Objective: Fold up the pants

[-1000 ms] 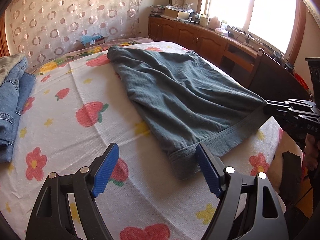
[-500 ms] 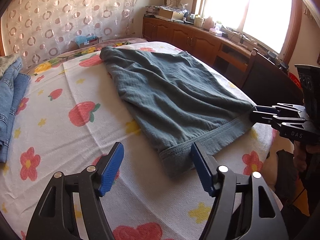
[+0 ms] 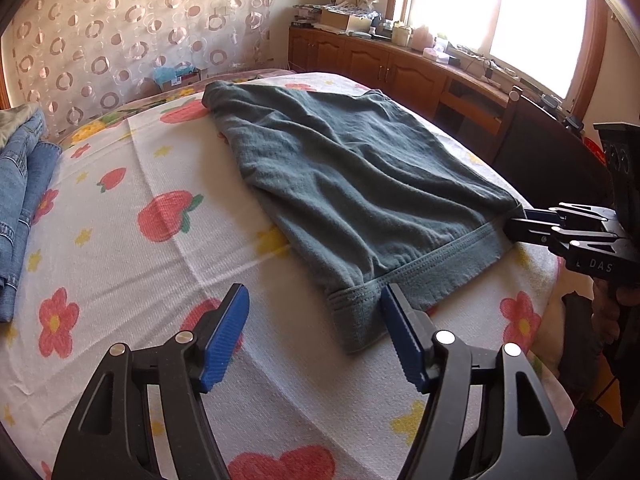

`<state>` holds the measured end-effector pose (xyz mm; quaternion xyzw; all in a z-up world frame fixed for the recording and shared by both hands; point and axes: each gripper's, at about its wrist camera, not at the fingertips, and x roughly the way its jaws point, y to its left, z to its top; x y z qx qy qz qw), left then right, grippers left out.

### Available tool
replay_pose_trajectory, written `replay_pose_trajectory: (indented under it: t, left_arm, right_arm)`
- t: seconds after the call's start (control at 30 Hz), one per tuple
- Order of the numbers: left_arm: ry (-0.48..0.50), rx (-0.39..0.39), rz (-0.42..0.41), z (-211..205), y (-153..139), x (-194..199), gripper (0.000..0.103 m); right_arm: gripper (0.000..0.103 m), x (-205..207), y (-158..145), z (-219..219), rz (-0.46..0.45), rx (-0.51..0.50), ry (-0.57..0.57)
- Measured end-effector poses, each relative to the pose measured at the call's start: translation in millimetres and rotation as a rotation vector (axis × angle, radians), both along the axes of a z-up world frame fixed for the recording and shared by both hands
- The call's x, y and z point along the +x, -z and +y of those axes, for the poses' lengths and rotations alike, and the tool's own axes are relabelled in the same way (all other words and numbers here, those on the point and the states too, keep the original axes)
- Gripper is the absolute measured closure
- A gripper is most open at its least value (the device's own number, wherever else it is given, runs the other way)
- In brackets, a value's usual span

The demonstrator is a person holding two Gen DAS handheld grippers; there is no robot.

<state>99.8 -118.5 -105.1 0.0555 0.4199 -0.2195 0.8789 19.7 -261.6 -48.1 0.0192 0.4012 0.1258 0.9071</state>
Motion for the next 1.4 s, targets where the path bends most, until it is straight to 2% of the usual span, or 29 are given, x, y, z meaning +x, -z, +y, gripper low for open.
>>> replay_pose_trajectory:
  t: [0.07,0.13,0.2,0.4,0.5,0.63,0.67,0.7,0.83,0.9,1.0,1.07,1.2,1.4]
  left_arm:
    - [0.009,-0.012,0.003,0.0,-0.3,-0.1,0.041]
    - [0.020,-0.022,0.005,-0.9,-1.1,-0.7,0.046]
    - [0.032,-0.036,0.008,-1.9,-2.1,-2.1,0.055]
    - [0.042,-0.037,0.008,-6.2,-2.6,-4.4,0.056]
    - [0.044,-0.032,0.004,-7.7,-1.7,-4.0,0.056]
    - [0.046,-0.029,0.003,-9.3,-1.5,-3.8,0.056]
    - [0.051,-0.029,0.004,-9.9,-1.6,-4.5,0.058]
    - [0.058,-0.034,0.007,-10.5,-2.1,-5.3,0.065]
    - [0.074,-0.026,0.002,-15.2,-3.4,-8.3,0.072]
    - [0.070,-0.029,-0.004,-13.9,-4.7,-8.9,0.080]
    - [0.071,-0.036,-0.016,-12.6,-7.7,-10.9,0.086]
    - [0.075,-0.045,-0.030,-12.3,-13.0,-13.6,0.089]
    - [0.079,-0.052,-0.074,-11.1,-33.8,-19.2,0.090]
    - [0.043,-0.084,-0.165,3.9,-82.8,-19.8,0.090]
  right_arm:
    - [0.074,-0.1,0.3,0.9,-0.003,-0.008,-0.004]
    - [0.079,-0.2,-0.2,0.4,-0.004,-0.001,-0.014]
    - [0.086,-0.5,-1.2,0.5,-0.006,0.003,-0.026]
    - [0.087,-0.5,-0.2,-2.1,-0.009,0.017,-0.012]
    - [0.080,-1.1,0.5,-1.9,-0.009,0.013,0.000]
    - [0.076,-0.8,1.3,-2.1,-0.010,0.018,0.003]
    - [0.076,-0.4,1.1,-2.0,-0.009,0.018,0.003]
    - [0.076,-0.2,1.3,-1.6,-0.011,0.019,0.004]
    - [0.076,1.0,1.2,-1.6,-0.012,0.018,-0.002]
    - [0.077,1.3,1.1,-0.2,-0.013,0.008,-0.014]
    - [0.086,1.1,0.3,0.0,-0.015,0.009,-0.030]
    - [0.092,-0.1,-2.1,-0.1,-0.023,0.025,-0.041]
    - [0.093,-4.7,-15.0,1.6,-0.068,0.042,-0.051]
    - [0.093,-10.2,-67.0,8.2,-0.183,0.053,-0.095]
